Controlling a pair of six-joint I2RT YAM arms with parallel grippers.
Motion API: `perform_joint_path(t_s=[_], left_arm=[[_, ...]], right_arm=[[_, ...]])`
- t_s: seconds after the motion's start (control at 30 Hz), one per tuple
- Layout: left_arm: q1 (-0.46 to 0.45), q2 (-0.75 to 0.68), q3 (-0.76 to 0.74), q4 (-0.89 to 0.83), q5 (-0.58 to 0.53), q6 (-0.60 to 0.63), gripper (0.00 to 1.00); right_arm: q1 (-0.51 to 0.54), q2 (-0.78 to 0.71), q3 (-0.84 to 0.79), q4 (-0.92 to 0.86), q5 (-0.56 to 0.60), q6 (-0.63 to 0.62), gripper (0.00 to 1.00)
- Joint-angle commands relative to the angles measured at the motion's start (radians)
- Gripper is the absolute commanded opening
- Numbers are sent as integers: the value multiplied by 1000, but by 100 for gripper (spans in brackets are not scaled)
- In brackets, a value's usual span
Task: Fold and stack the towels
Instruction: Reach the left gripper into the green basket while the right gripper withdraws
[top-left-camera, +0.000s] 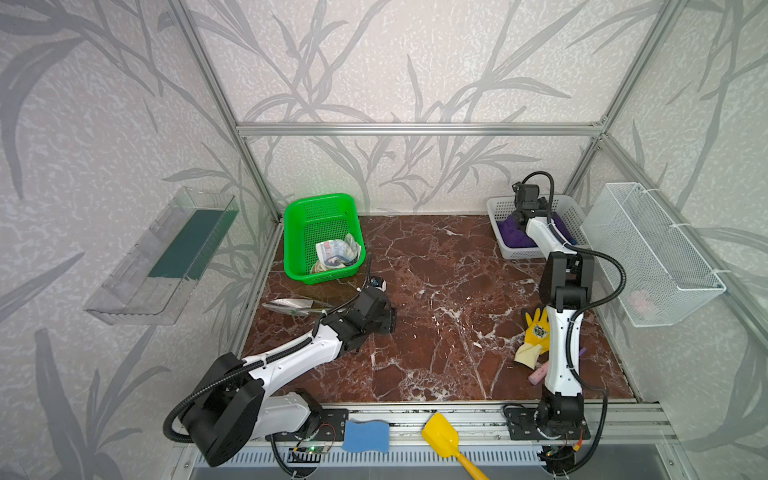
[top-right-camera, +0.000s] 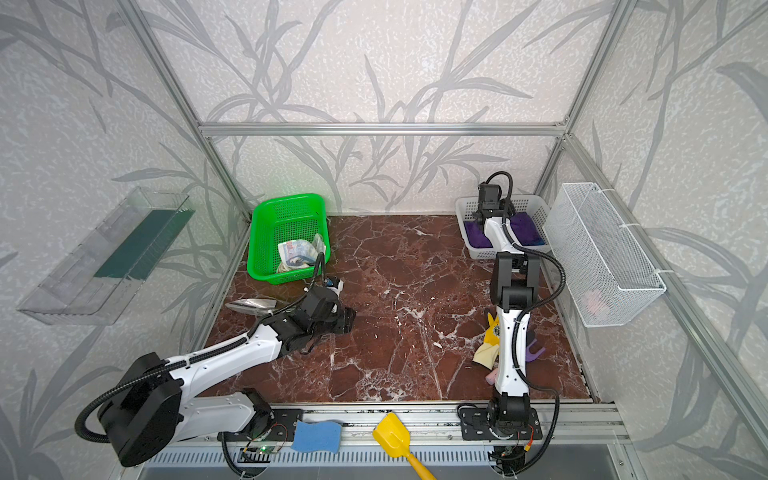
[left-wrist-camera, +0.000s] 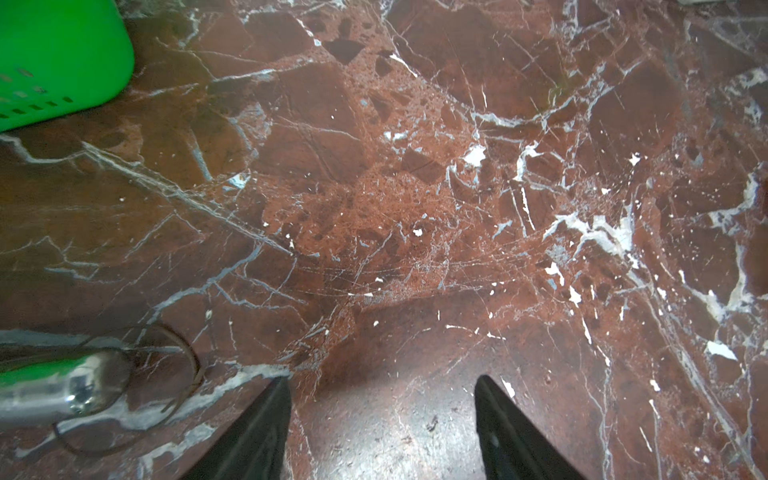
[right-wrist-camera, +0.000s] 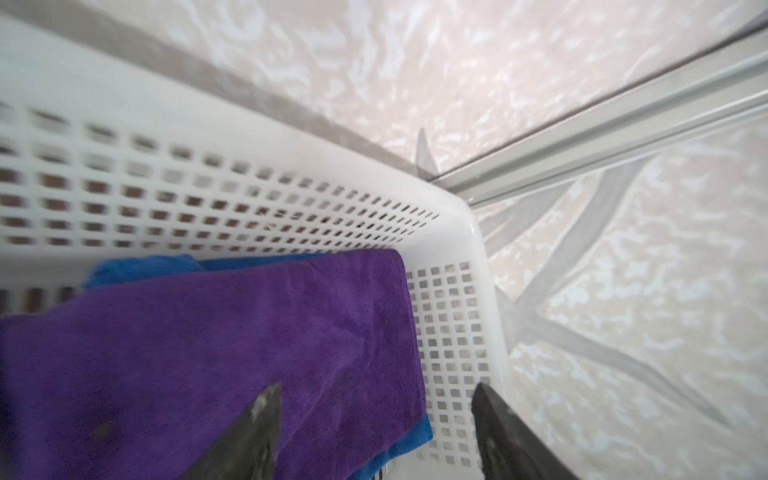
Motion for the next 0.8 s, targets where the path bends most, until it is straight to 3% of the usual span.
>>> perform_joint_path(t_s=[0.0, 0.23, 0.43, 0.77], left_arm=[[12, -11, 46, -12, -89, 31, 78], [55, 26, 118, -34, -107, 56, 79], [101, 22, 140, -38, -66, 82, 79], [164, -9, 177, -78, -61, 124, 79]], right_arm=[[42, -99, -27, -39, -48, 75, 73], [131, -140, 31, -231, -171, 207, 75], [132, -102, 113, -438, -315, 395, 75], [133, -17, 162, -588, -438, 545, 75]])
